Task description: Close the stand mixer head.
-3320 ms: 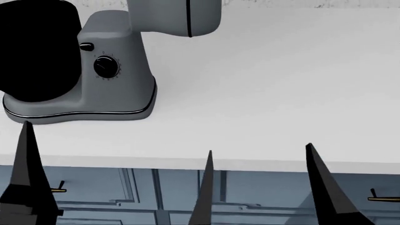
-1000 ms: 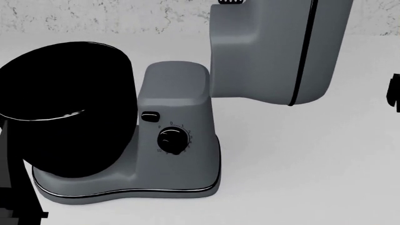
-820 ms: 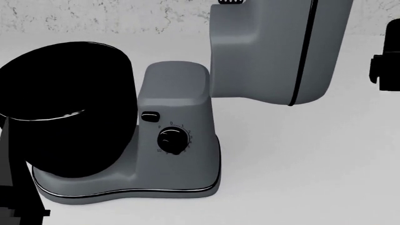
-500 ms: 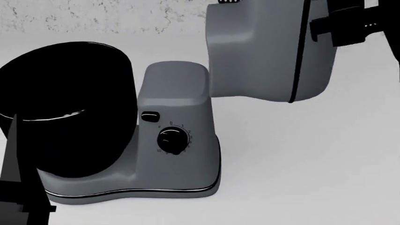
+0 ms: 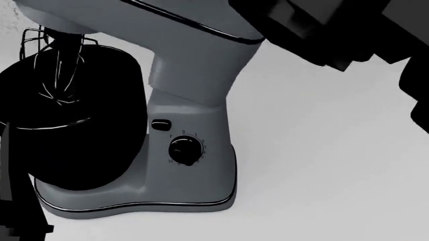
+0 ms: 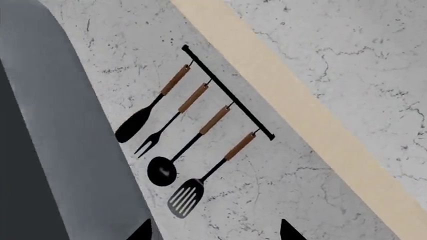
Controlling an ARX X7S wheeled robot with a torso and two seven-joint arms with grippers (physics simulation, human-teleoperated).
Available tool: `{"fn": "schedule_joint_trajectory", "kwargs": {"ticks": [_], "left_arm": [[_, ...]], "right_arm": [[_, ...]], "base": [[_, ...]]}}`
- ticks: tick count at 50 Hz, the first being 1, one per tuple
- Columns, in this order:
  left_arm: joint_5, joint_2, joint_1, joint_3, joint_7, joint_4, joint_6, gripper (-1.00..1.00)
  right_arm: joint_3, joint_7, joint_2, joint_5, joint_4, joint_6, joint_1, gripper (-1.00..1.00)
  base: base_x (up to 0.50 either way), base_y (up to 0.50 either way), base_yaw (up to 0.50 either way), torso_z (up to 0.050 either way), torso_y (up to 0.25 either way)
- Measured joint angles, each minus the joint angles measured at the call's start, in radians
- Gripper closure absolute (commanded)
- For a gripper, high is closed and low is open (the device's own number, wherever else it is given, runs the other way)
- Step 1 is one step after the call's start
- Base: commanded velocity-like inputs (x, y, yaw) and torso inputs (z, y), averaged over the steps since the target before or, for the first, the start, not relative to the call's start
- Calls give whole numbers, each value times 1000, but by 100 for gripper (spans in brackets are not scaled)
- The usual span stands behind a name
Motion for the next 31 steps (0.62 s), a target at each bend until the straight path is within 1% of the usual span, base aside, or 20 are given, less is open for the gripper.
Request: {"fn": "schedule_joint_trajectory", "kwargs": {"ticks": [4, 8, 11, 16, 22, 31], "left_arm": [[-11, -5, 2, -10, -2, 0, -2, -100], [-24, -11, 4, -21, -4, 0, -4, -100], [-34, -15, 5, -29, -6, 0, -6, -100], [-45, -20, 8, -38, -10, 0, -6, -100], [-55, -26, 9, -44, -14, 0, -6, -100], [-62, -33, 8, -43, -22, 0, -7, -100]], "right_arm": [[-37, -75, -105, -33, 41, -11, -19, -100], [-46, -98, -165, -70, 52, 54, -12, -100], [-34, -110, -196, -162, 18, 123, -22, -100], [-21, -126, -235, -399, -78, 242, -73, -100], [-33, -140, -255, -651, -200, 345, -150, -100], [-44, -161, -266, -912, -285, 420, -244, -100]], "base": [[3, 0, 0, 0, 0], [22, 2, 5, 0, 0], [24, 4, 10, 0, 0], [25, 5, 11, 0, 0], [24, 5, 12, 0, 0], [25, 7, 16, 0, 0]]}}
